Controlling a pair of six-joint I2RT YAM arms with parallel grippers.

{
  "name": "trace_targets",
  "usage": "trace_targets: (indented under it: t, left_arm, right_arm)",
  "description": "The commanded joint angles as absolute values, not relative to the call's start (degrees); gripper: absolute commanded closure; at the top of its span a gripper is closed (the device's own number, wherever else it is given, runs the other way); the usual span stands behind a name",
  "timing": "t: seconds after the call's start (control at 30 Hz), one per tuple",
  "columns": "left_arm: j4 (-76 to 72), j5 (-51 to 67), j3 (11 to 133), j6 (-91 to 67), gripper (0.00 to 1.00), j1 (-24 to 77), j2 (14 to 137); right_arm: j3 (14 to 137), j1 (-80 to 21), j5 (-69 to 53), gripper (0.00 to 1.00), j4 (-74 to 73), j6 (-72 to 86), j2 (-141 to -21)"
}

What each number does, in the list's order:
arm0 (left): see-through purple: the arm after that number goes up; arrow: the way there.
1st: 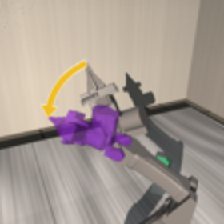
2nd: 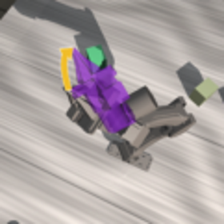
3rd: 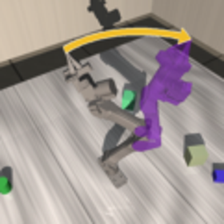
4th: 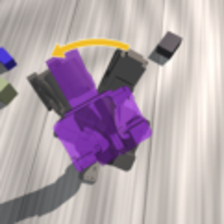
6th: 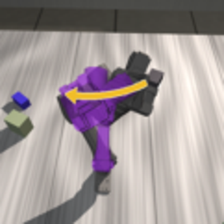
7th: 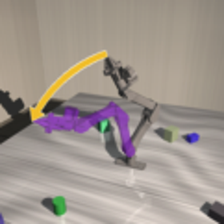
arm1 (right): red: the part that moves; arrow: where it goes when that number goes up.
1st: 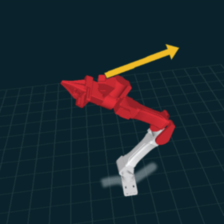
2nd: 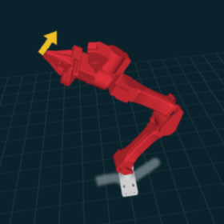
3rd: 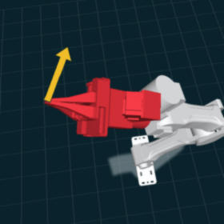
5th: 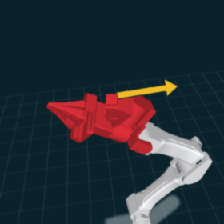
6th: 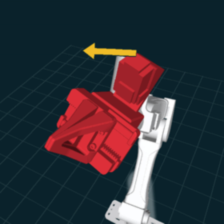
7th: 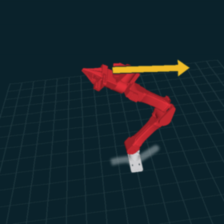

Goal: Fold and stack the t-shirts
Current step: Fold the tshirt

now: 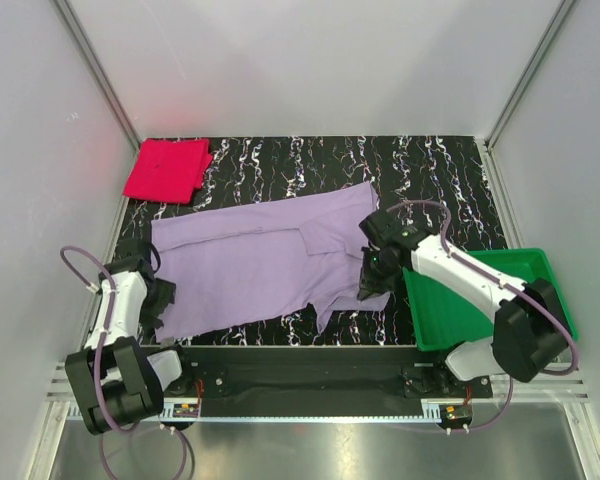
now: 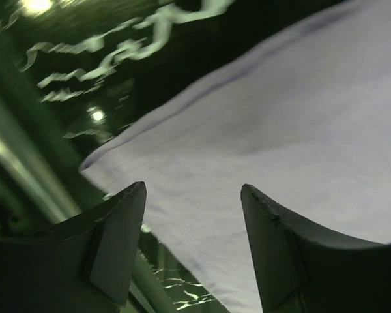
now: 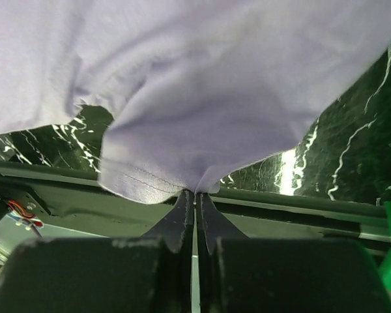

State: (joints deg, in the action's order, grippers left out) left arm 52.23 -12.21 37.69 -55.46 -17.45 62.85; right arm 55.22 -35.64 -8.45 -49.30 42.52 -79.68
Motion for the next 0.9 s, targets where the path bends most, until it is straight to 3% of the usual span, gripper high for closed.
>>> trace_targets:
  t: [0.0,0.17,0.3,0.87]
  left_arm:
    - [59.99,-17.31,36.91,-65.9,0.37,-18.72,63.28]
    - [61.79,-20.21,35.6,-71.0,0.41,-19.33,56.54]
    - [60.12,-23.81,33.84,-72.51,0.35,-20.74,51.77]
    - [47.47,-23.47,26.1,-74.54,0.36,-23.55,55.72]
  right_arm:
    - [60.72,-34.02,-9.67,1.0,-55.02,35.34,-82.7]
    - [65.56,-33.4,-11.77,1.0,-56.51,32.79,-88.5]
    - [67.32,-33.22,-12.3,1.0,-57.04,31.56,-90.35]
    - [66.27,-29.97,-13.71,1.0,-58.18,28.92,-90.26]
